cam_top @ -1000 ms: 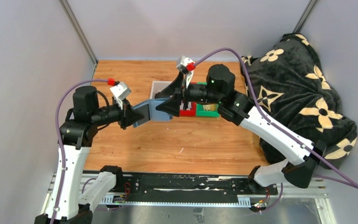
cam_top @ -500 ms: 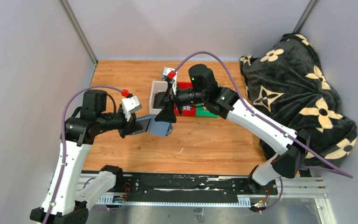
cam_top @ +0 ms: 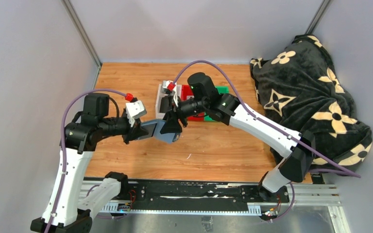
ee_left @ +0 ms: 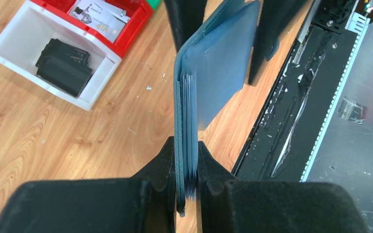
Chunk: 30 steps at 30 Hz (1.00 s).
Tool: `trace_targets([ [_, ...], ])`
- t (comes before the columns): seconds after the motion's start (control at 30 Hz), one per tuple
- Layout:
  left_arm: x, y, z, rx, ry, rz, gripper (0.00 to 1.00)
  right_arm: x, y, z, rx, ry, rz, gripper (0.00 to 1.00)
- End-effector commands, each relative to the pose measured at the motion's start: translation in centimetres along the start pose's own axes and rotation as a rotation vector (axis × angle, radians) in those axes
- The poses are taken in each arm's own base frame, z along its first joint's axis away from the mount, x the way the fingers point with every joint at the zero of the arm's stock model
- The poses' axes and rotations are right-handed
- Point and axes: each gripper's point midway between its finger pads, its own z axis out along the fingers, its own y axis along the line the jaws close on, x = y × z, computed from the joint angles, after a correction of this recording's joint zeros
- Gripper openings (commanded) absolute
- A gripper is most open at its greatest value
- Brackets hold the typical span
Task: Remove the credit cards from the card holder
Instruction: Remove the credit card from the card holder.
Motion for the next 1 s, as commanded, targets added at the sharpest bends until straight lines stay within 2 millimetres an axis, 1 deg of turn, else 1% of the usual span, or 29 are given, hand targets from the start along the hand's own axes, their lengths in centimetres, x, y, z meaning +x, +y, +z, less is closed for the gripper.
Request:
trace_targets([
  [0.0, -1.1, -0.9, -0.5, 0.024, -0.043, 0.036, 0.00, 1.4, 0.0, 0.8, -0.015, 0.037, 0.028, 0.40],
  [0.07, -1.2, -1.1, -0.6, 0.029, -0.051, 0.037, 0.00, 1.2, 0.0, 0.8, -0.013, 0.031, 0.034, 0.13],
  [0.1, -1.3, -1.2, -0.6, 0.031, -0.053, 0.034, 0.02, 1.1, 0.0, 0.8, -0.011, 0.027, 0.034, 0.07],
  [0.13, -1.3, -1.3, -0.6, 0.035, -0.056, 0.029, 0.08, 0.8, 0.1, 0.6, -0.009, 0.015, 0.031, 0.01],
  [0.2, -1.4, -1.6, -0.6, 0.050, -0.063, 0.007, 0.19, 0.3, 0.5, 0.3, -0.010, -0.018, 0.018, 0.00],
  [0.23, -1.5, -1.9, -0.5, 0.063, -0.069, -0.004, 0.37, 0.0, 0.9, 0.0, -0.017, -0.042, 0.014, 0.00],
  [0.27, -1.4, -2.3, -0.4, 0.079, -0.072, -0.027, 0.49, -0.6, 1.2, -0.4, -0.028, -0.079, 0.000, 0.00],
  [0.3, -1.4, -2.7, -0.4, 0.101, -0.081, -0.035, 0.60, -1.0, 1.7, -0.7, -0.051, -0.108, -0.005, 0.00],
  [0.33, -1.3, -3.2, -0.3, 0.124, -0.090, -0.046, 0.65, -1.2, 2.1, -1.1, -0.066, -0.132, -0.004, 0.00],
  [0.37, -1.3, -3.6, -0.3, 0.143, -0.099, -0.051, 0.67, -1.4, 2.5, -1.4, -0.083, -0.152, -0.008, 0.00],
  [0.5, -1.3, -4.6, -0.2, 0.193, -0.120, -0.060, 0.69, -1.2, 3.9, -2.1, -0.142, -0.173, -0.007, 0.00],
  [0.63, -1.3, -4.7, -0.2, 0.204, -0.121, -0.076, 0.63, -0.9, 4.8, -2.5, -0.173, -0.178, -0.010, 0.00],
  [0.7, -1.7, -5.1, -0.4, 0.219, -0.134, -0.080, 0.58, -0.9, 5.4, -2.8, -0.192, -0.181, -0.018, 0.00],
  [0.8, -2.7, -6.0, -0.8, 0.263, -0.166, -0.098, 0.53, -0.6, 5.7, -3.1, -0.199, -0.178, -0.028, 0.00],
  [0.97, -4.2, -7.8, -1.7, 0.363, -0.215, -0.144, 0.50, -0.2, 6.0, -3.5, -0.208, -0.174, -0.041, 0.00],
])
